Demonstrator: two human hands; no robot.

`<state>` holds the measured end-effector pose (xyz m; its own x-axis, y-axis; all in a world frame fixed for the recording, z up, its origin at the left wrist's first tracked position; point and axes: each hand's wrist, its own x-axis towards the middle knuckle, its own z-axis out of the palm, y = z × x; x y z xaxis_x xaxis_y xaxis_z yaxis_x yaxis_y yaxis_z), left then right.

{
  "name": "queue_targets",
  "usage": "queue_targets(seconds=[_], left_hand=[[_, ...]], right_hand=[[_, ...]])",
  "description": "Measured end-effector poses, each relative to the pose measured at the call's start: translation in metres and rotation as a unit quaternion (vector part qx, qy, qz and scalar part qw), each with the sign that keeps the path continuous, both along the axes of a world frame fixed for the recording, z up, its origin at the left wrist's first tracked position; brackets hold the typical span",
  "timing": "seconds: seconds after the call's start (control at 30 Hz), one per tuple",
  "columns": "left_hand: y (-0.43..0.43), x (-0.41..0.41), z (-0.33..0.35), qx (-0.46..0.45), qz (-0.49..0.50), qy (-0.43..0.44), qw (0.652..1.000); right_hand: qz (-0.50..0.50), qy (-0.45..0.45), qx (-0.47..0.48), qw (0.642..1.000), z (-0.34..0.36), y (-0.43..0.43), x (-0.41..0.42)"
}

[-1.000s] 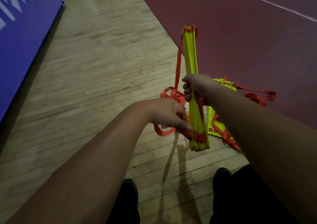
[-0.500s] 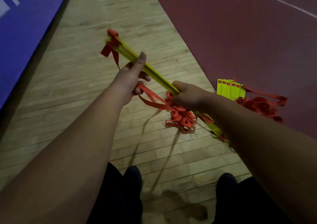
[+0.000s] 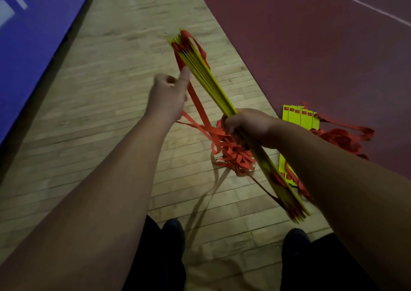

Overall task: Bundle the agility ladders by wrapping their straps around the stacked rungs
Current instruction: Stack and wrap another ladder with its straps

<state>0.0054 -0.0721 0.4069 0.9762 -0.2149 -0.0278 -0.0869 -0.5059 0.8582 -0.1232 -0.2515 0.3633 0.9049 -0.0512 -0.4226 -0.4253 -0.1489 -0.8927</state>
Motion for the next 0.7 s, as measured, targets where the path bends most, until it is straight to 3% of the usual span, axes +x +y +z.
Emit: queue_targets(seconds=[0.1,0.23,0.37,0.57,0.7], left_hand=[[0.009,0.012,-0.005,-0.025,0.021,-0.049,0.998],[0.012,0.023,-0.014,-0.089,-0.090,0.001,0.992],[0.011,0.026,-0.018,-0.128,-0.071,0.013,0.989],[0.008,0.024,-0.017,-0.139,-0.035,0.040,0.989],[0.004,0.017,-0.019,-0.061,-0.079,0.046,0.994]], right_hand=[[0.016,0.041,0.031,0.999,0.005,-0.011,-0.010],[0.056,0.082,0.023,0.995,0.007,-0.020,-0.019],[0.026,0.092,0.003,0.995,-0.001,-0.020,-0.019],[0.004,0.077,0.001,0.997,-0.003,-0.016,-0.016],[-0.091,0.061,-0.097,0.989,-0.002,-0.013,-0.011]])
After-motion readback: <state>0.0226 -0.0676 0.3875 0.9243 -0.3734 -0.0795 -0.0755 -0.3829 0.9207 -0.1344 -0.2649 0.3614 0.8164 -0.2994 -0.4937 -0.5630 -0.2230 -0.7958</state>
